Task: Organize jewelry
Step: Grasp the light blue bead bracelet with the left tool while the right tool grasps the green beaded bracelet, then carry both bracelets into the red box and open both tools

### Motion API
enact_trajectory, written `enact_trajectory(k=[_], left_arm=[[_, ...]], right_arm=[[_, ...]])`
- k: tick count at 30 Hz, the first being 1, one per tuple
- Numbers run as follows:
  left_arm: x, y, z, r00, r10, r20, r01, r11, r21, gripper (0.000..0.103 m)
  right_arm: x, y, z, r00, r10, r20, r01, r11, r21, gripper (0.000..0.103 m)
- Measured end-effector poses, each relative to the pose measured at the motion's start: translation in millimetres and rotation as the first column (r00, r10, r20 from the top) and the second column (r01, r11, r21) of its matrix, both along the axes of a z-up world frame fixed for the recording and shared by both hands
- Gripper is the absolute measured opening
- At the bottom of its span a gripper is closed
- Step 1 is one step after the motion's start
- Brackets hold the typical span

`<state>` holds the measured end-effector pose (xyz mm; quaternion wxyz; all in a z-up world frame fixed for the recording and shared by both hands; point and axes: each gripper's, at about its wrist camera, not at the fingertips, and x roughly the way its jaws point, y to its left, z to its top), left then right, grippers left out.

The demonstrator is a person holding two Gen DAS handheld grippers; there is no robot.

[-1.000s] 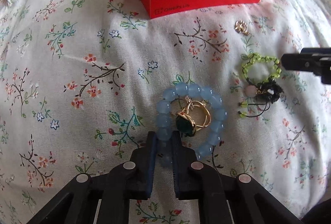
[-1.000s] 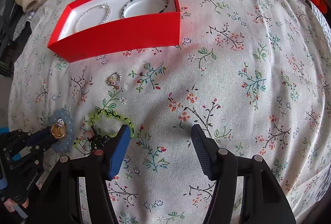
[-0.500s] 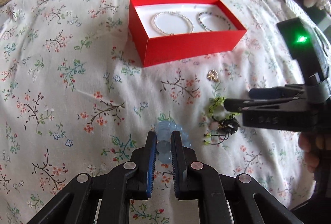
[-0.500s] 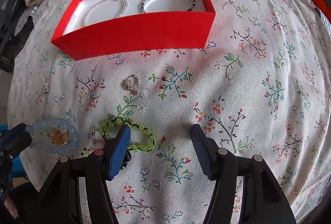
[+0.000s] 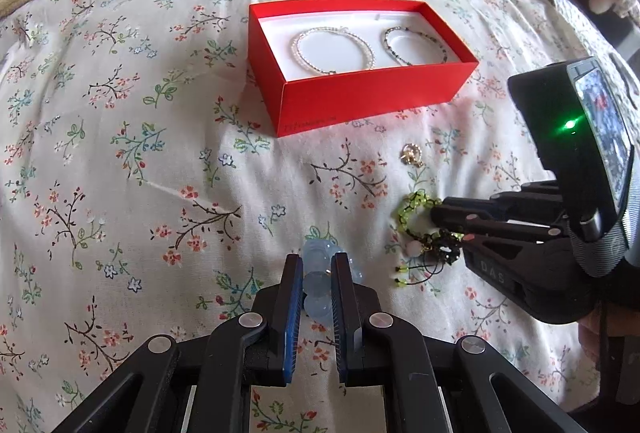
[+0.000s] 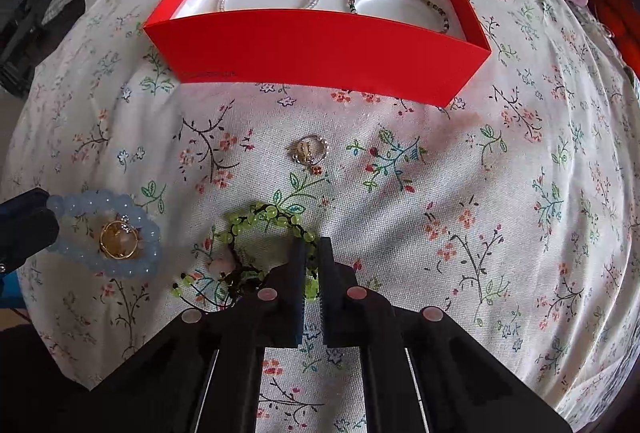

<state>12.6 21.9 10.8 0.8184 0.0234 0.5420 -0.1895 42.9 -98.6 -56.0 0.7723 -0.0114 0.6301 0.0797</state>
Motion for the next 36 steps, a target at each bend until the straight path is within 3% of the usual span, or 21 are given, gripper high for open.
enact_trajectory(k=[17,24,36], left_arm=[[1.8,-1.5,25.0,0.998,0.007,0.055,-0.005,0.999,-0.046,0.008],[8.2,-6.0,43.8,0.995,0.029,0.095,-0.022,0.996,-0.082,0.008],[43.5,-33.4,74.5,0.984,0.09,0.155,-0.054,0.973,-0.223,0.008]], right_arm=[[-5.5,-21.8,59.7,0.992,-0.047,0.115,0.029,0.988,0.155,0.006],[-14.8,-53.9,92.0,0.981,-0.091,0.17,0.055,0.977,0.207,0.006],[1.8,-82.3,127.1,0.954,-0.194,0.228,0.124,0.949,0.29,0.006]])
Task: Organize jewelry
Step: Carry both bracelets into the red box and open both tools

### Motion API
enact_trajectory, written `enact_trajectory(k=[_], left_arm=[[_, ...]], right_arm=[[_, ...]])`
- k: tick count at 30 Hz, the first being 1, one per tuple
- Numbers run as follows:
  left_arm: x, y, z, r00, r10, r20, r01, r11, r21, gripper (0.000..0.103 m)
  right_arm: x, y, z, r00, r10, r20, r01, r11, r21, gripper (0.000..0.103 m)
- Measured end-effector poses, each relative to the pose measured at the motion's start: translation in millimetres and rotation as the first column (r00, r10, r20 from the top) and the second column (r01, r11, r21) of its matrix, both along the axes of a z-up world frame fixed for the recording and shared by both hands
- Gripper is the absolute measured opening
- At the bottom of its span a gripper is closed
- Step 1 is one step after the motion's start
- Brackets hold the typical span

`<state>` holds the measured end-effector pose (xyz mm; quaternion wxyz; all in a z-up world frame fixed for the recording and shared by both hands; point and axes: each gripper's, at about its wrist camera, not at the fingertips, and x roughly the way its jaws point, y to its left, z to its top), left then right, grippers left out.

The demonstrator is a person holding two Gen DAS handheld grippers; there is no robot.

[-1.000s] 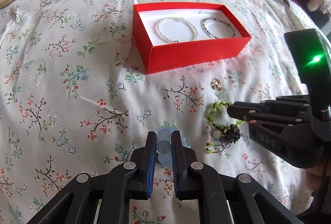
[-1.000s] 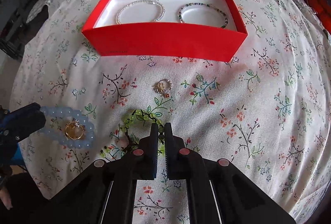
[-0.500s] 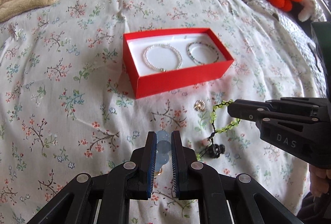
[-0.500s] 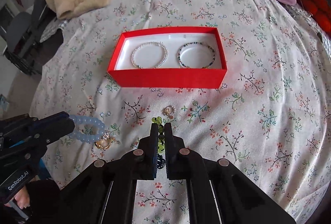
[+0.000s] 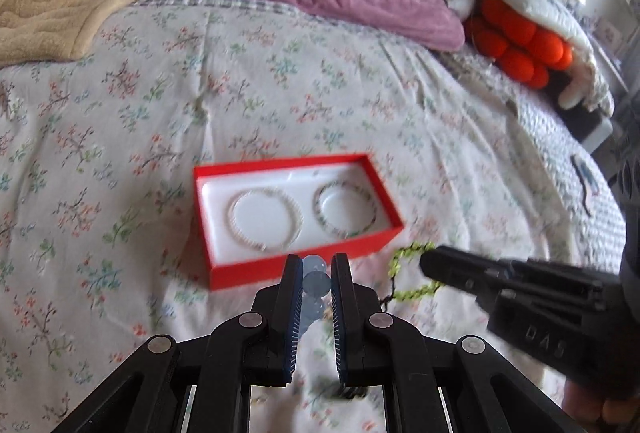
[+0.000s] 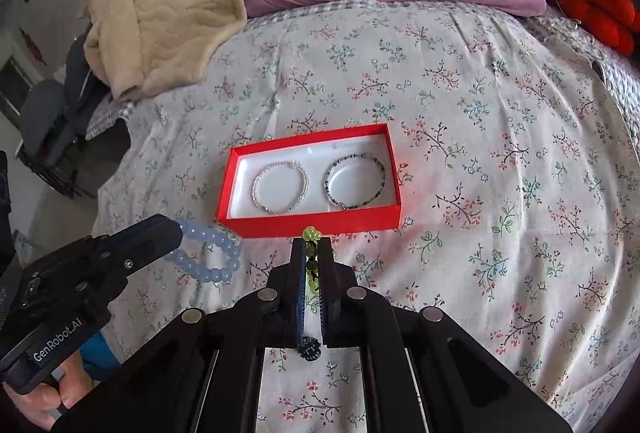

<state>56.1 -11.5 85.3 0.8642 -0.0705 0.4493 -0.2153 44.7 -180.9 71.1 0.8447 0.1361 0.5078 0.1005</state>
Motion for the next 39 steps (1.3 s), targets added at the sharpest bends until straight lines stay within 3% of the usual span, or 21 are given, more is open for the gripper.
enact_trajectory(k=[8,12,21,28,33,39], left_arm=[[30.8,-22.1,7.4,1.0,0.006,0.029,-0.002,0.99,-0.138,0.008],[49.8,-26.2,-8.2,1.0,0.022,0.021,-0.019,0.986,-0.164,0.008],[76.9,-6.0,-65.7,0.987,0.146,-0.061,-0.147,0.989,-0.013,0.008],[77.7,2.7,-72.6,0.982,0.183,-0.051,-0.179,0.981,0.075,0.009],[78.2,4.8,-76.6,0.982,0.186,-0.041,-0.179,0.975,0.133,0.009],[77.5,6.3,-79.6,0.983,0.177,-0.044,-0.169,0.974,0.151,0.009]], right_arm=[[12.8,-14.7,5.4,0.998,-0.053,0.017,0.053,0.998,0.021,0.006],[18.0,-21.2,5.0,0.996,-0.075,0.038,0.076,0.997,-0.015,0.006],[32.8,-24.2,5.0,0.993,-0.09,0.08,0.097,0.992,-0.085,0.006],[48.5,0.3,16.7,0.989,-0.06,0.138,0.065,0.997,-0.034,0.006],[58.8,23.0,17.9,0.981,0.008,0.194,-0.023,0.997,0.075,0.006],[77.5,28.5,-20.4,0.993,0.012,0.12,-0.009,1.0,-0.024,0.006]])
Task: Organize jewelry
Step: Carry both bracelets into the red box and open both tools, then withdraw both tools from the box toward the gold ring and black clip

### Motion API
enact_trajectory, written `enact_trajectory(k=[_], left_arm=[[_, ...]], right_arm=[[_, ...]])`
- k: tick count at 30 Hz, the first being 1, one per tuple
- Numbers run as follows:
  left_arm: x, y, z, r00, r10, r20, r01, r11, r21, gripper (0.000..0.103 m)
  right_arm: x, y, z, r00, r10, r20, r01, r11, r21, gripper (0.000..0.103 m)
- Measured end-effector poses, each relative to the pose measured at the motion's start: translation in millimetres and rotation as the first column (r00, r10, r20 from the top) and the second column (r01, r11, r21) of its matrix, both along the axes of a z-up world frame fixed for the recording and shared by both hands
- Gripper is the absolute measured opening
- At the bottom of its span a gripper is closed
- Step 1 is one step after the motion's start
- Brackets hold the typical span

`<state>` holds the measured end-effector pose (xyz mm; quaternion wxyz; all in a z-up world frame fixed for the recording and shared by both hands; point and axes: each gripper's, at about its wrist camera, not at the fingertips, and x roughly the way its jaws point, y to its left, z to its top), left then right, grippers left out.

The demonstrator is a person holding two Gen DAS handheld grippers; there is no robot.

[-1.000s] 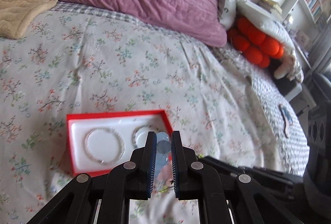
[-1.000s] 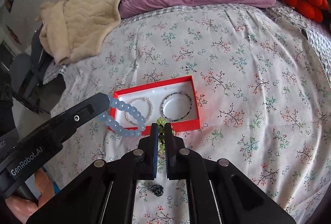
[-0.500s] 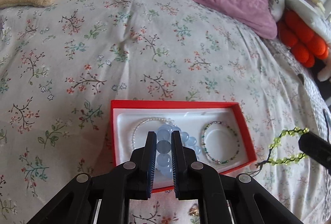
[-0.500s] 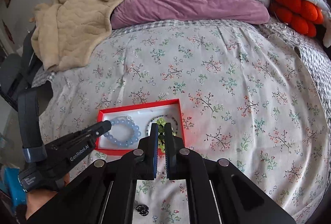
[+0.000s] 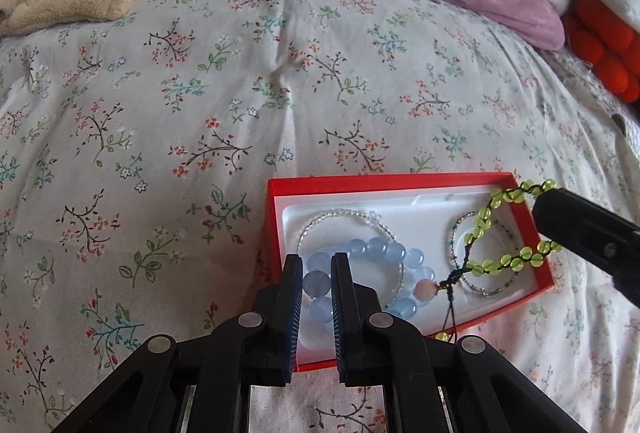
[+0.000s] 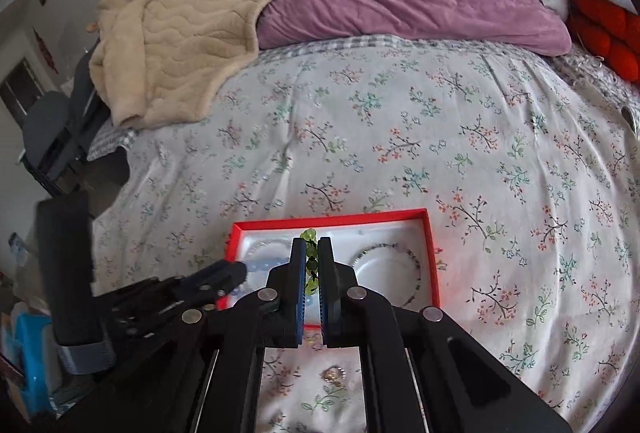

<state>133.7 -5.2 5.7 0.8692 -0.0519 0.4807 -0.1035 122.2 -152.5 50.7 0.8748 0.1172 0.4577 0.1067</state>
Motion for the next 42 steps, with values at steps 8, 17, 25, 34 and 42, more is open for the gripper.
enact_trajectory(k=[8,17,25,34,42], left_arm=[[0.8,0.8,-0.4,1.0,0.0,-0.001,0.0,1.0,-0.003,0.009],[-2.4,-0.5,6.6,1.0,-0.017,0.022,0.016,1.0,0.023,0.021],[-12.1,-4.2,15.1,0.999,-0.036,0.04,0.034,0.997,0.064,0.043],[-32.2,-6.3,24.3,0.996,-0.064,0.053,0.058,0.992,0.111,0.07],[-54.9,-2.0,26.5,0.995,-0.097,0.036,0.089,0.98,0.176,0.086]], right_arm=[[6.0,-19.3,-24.2,0.999,-0.042,-0.024,0.039,0.994,-0.1,0.006],[6.4,-33.0,-34.4,0.996,-0.054,-0.068,0.048,0.995,-0.089,0.009],[-5.5,-36.3,-22.5,0.998,-0.037,-0.052,0.032,0.996,-0.087,0.043],[-25.6,-36.5,-10.9,0.997,-0.028,-0.071,0.019,0.992,-0.124,0.052],[-49.5,-38.7,-11.2,0.992,-0.043,-0.122,0.026,0.99,-0.14,0.06]])
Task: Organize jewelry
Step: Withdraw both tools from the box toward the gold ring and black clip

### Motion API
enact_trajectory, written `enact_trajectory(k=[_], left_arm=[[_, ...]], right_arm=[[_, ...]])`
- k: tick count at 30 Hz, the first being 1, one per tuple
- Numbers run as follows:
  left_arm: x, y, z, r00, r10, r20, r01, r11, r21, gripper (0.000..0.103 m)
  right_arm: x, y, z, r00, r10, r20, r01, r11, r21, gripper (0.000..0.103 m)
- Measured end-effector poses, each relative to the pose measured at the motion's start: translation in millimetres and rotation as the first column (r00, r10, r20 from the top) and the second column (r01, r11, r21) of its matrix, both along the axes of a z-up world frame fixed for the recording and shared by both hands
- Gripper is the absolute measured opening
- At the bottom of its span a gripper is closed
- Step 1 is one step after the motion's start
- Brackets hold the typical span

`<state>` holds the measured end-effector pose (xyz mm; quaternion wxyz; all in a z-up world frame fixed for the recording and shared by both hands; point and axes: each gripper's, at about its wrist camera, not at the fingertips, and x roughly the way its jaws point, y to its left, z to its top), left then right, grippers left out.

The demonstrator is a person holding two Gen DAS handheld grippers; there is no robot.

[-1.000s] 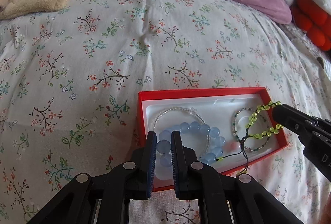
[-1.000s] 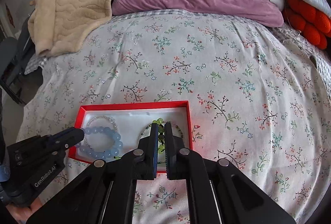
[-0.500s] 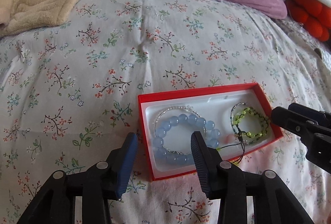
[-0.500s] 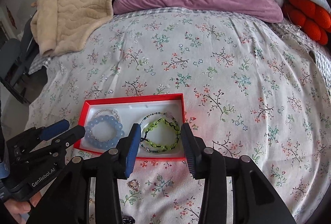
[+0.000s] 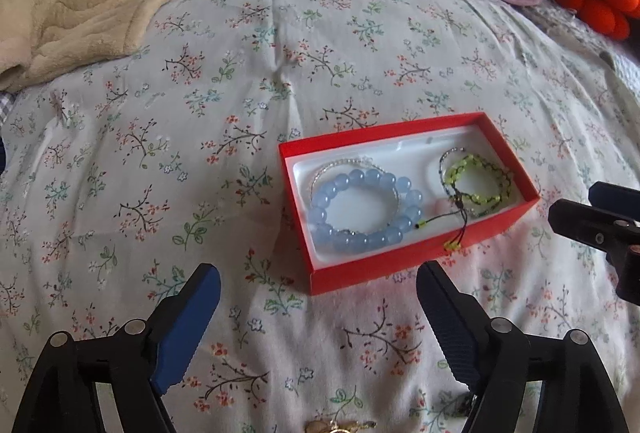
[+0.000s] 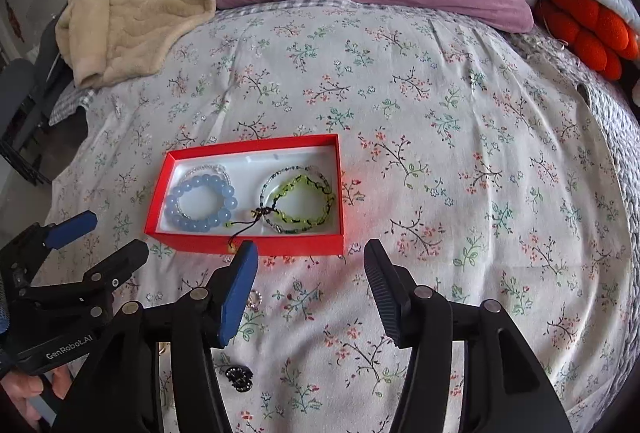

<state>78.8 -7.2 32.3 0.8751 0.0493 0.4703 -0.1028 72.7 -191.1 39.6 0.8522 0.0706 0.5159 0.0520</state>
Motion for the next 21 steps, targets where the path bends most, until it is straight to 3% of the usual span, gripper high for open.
enact_trajectory(k=[8,17,21], left_arm=[[-22.2,13.8,-4.9,0.998,-0.031,-0.049,0.032,0.999,0.004,0.092],[-41.6,41.8,-26.5,0.992,-0.042,-0.12,0.041,0.999,-0.004,0.095],[-51.7,47.4,-39.0,0.989,-0.07,-0.13,0.07,0.998,-0.004,0.095]], right_arm=[[-22.9,-6.4,-10.5,0.997,-0.009,-0.077,0.011,0.999,0.032,0.064],[-49.8,4.3,-27.1,0.988,0.065,-0.137,-0.061,0.998,0.029,0.07],[-64.0,15.3,-41.6,0.98,0.108,-0.166,-0.112,0.994,-0.017,0.072]])
